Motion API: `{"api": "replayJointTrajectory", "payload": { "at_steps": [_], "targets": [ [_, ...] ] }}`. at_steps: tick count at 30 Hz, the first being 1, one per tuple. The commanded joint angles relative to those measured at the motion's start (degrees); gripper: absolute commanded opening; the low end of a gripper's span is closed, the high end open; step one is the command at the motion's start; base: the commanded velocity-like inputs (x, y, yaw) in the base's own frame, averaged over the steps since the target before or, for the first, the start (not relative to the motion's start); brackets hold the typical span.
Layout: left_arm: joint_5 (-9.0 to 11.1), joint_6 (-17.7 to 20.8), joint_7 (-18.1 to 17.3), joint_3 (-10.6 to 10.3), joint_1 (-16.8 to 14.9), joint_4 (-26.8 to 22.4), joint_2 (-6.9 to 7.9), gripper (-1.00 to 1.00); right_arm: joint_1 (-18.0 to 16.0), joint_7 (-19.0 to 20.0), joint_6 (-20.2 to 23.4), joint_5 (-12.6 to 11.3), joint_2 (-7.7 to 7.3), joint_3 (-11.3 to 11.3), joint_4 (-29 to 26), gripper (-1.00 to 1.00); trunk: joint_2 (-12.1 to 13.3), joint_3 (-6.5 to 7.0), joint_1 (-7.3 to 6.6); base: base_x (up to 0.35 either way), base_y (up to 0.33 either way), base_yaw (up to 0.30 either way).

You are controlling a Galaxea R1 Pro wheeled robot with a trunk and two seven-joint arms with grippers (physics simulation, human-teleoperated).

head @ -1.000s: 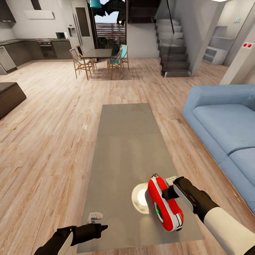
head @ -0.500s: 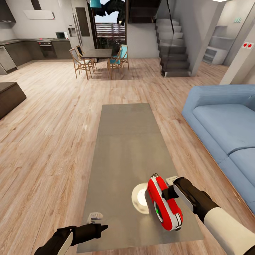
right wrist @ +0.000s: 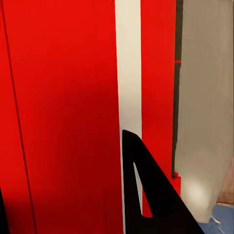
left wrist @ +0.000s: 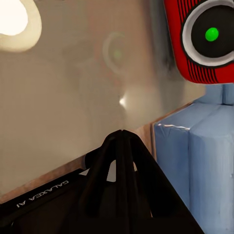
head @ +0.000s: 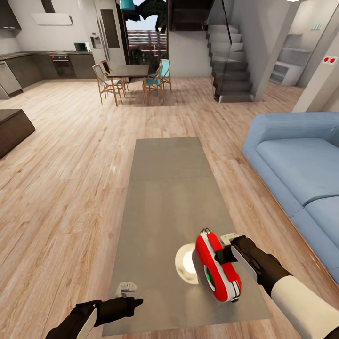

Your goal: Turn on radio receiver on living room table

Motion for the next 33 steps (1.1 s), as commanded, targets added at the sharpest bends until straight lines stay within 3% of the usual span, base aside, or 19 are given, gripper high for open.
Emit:
{"api": "replayJointTrajectory", "payload": {
  "at_steps": [1,15,33],
  "targets": [
    [0.0,0.0,0.0,0.0,0.0,0.0,0.0,-1.0,0.0,0.0,-0.2,-0.1,0.0,0.0,0.0,-1.0,0.0,0.0,0.0,0.0,0.0,0.0],
    [0.1,-1.8,0.0,0.1,0.0,1.7,0.0,-1.0,0.0,0.0,-3.0,-0.1,0.1,0.2,3.5,-1.0,0.0,0.0,0.0,0.0,0.0,0.0],
    [0.1,-2.4,0.0,0.1,0.0,2.4,0.09,-1.0,0.0,0.0,-4.3,-0.1,0.88,0.0,3.9,-1.0,0.0,0.0,0.0,0.0,0.0,0.0]
  ]
}}
